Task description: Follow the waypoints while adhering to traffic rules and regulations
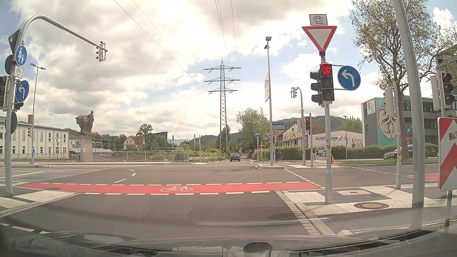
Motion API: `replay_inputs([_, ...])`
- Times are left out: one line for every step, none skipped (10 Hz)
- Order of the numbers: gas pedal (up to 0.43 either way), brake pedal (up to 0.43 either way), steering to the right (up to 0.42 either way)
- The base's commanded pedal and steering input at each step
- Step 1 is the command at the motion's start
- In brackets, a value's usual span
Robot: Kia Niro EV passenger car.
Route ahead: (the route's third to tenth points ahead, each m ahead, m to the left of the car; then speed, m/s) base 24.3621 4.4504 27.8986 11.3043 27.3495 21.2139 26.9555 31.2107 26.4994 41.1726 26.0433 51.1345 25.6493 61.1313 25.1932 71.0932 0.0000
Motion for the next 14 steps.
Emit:
replay_inputs([0.000,0.268,-0.004])
replay_inputs([0.000,0.268,-0.004])
replay_inputs([0.000,0.268,-0.004])
replay_inputs([0.000,0.268,-0.004])
replay_inputs([0.000,0.262,-0.004])
replay_inputs([0.000,0.262,-0.004])
replay_inputs([0.000,0.268,-0.004])
replay_inputs([0.000,0.268,-0.004])
replay_inputs([0.000,0.262,-0.004])
replay_inputs([0.000,0.268,-0.004])
replay_inputs([0.000,0.268,-0.004])
replay_inputs([0.000,0.268,-0.004])
replay_inputs([0.000,0.268,-0.004])
replay_inputs([0.000,0.268,-0.004])
